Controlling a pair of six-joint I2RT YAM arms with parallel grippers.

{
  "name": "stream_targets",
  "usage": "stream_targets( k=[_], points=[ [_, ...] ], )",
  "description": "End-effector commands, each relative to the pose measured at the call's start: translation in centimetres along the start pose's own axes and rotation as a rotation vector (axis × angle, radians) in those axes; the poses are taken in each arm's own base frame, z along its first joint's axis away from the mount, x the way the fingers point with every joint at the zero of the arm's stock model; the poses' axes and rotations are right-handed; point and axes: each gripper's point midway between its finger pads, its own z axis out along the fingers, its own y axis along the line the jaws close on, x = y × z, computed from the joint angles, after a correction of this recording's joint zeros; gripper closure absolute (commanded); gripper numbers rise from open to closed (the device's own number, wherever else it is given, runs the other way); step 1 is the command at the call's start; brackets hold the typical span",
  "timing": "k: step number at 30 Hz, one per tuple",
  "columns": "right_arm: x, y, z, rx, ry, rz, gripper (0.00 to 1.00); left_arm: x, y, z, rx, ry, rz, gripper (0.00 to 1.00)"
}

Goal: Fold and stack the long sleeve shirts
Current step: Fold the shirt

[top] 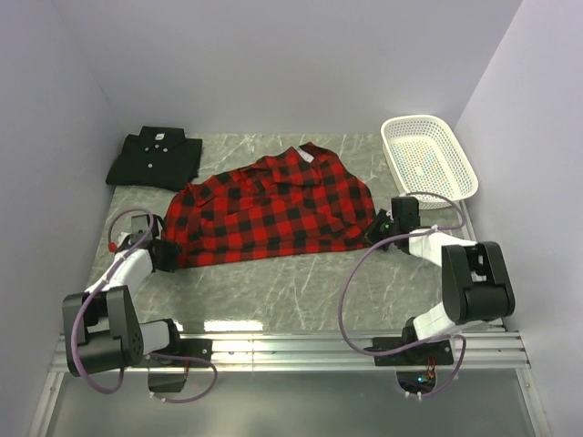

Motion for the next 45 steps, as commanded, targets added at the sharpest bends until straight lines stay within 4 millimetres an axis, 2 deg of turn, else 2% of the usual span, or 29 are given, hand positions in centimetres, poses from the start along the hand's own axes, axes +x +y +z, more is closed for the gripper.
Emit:
stream_targets(
  k=[1,3,4,5,6,7,8,9,10,11,12,14,17,18,19,20,21,23,25,26,29,30,35,39,41,43,44,45],
  points=[
    [-2.0,-1.4,-1.8,0.119,-0.088,-0.071,0.78,0.1,3.2,-0.8,-0.110,-0.007,0.020,0.58],
    [-3.0,0.0,-2.8,0.093,-0.133,-0.109,0.77,-0.7,2.0,-1.8,-0.072,-0.028,0.049,0.52],
    [-3.0,1.0,-3.1,0.075,-0.138,-0.155,0.74,-1.5,0.6,-2.7,-0.025,-0.056,0.054,0.40],
    [-3.7,2.6,-3.8,0.043,-0.166,-0.192,0.71,-2.2,0.2,-3.1,-0.009,-0.083,0.083,0.35],
    [-3.8,3.2,-4.0,0.047,-0.176,-0.221,0.66,-2.7,-0.5,-3.5,0.020,-0.105,0.098,0.29],
    [-3.0,4.8,-4.1,0.026,-0.167,-0.302,0.57,-3.3,-1.6,-4.4,0.062,-0.131,0.114,0.20],
    [-3.4,6.6,-4.4,0.003,-0.188,-0.346,0.53,-3.7,-2.0,-4.8,0.077,-0.150,0.150,0.17],
    [-3.3,7.4,-4.5,0.012,-0.196,-0.387,0.46,-4.0,-2.5,-5.2,0.089,-0.162,0.162,0.14],
    [-3.0,8.5,-4.4,0.002,-0.196,-0.445,0.43,-4.3,-3.8,-6.0,0.125,-0.178,0.186,0.11],
    [-2.2,10.7,-4.2,-0.030,-0.187,-0.499,0.41,-4.3,-4.3,-6.4,0.139,-0.184,0.226,0.09],
    [-1.8,11.5,-4.0,-0.044,-0.178,-0.524,0.37,-4.3,-4.9,-6.8,0.148,-0.197,0.247,0.09],
    [-0.6,13.9,-2.9,-0.087,-0.140,-0.596,0.35,-3.4,-6.9,-7.6,0.177,-0.211,0.324,0.08],
    [0.2,15.7,-1.2,-0.091,-0.108,-0.668,0.34,-1.6,-8.8,-7.3,0.172,-0.245,0.470,0.08],
    [1.2,16.2,-0.8,-0.094,-0.082,-0.697,0.34,-0.6,-9.4,-7.2,0.171,-0.243,0.519,0.08],
    [1.8,15.9,0.4,-0.075,-0.053,-0.721,0.34,0.0,-9.8,-6.4,0.144,-0.229,0.549,0.09],
    [1.4,16.9,0.6,-0.074,-0.067,-0.734,0.34,0.7,-9.9,-6.0,0.132,-0.211,0.581,0.09],
    [2.3,17.0,1.0,-0.062,-0.040,-0.754,0.35,1.6,-10.3,-5.7,0.130,-0.189,0.610,0.09],
    [2.6,17.2,2.3,-0.032,-0.017,-0.778,0.36,2.8,-10.9,-4.5,0.106,-0.161,0.650,0.11],
    [3.8,16.3,3.8,0.010,0.036,-0.802,0.36,4.0,-11.0,-3.4,0.076,-0.137,0.684,0.14],
    [3.8,16.4,4.1,0.017,0.038,-0.806,0.36,4.3,-11.1,-3.1,0.069,-0.127,0.691,0.14],
    [4.3,14.2,5.8,0.115,0.085,-0.812,0.36,5.6,-10.2,-1.3,0.013,-0.072,0.736,0.14],
    [4.4,12.9,6.0,0.165,0.099,-0.812,0.37,6.0,-9.1,-0.4,-0.039,-0.044,0.754,0.13],
    [6.2,8.2,6.4,0.273,0.201,-0.824,0.38,7.2,-6.1,0.8,-0.109,0.039,0.799,0.14],
    [8.3,4.2,5.0,0.364,0.330,-0.831,0.40,9.3,-3.1,0.8,-0.129,0.173,0.811,0.14],
    [9.6,2.2,3.4,0.399,0.403,-0.822,0.40,10.0,-1.2,0.5,-0.146,0.225,0.814,0.14],
    [10.3,1.5,1.9,0.403,0.433,-0.809,0.40,11.3,0.5,-0.4,-0.132,0.316,0.818,0.13],
    [11.2,0.1,1.0,0.422,0.471,-0.801,0.40,11.7,1.3,-0.8,-0.132,0.348,0.813,0.12],
    [11.9,-0.5,0.1,0.423,0.502,-0.781,0.41,11.9,2.5,-1.2,-0.136,0.368,0.812,0.12]
  ],
)
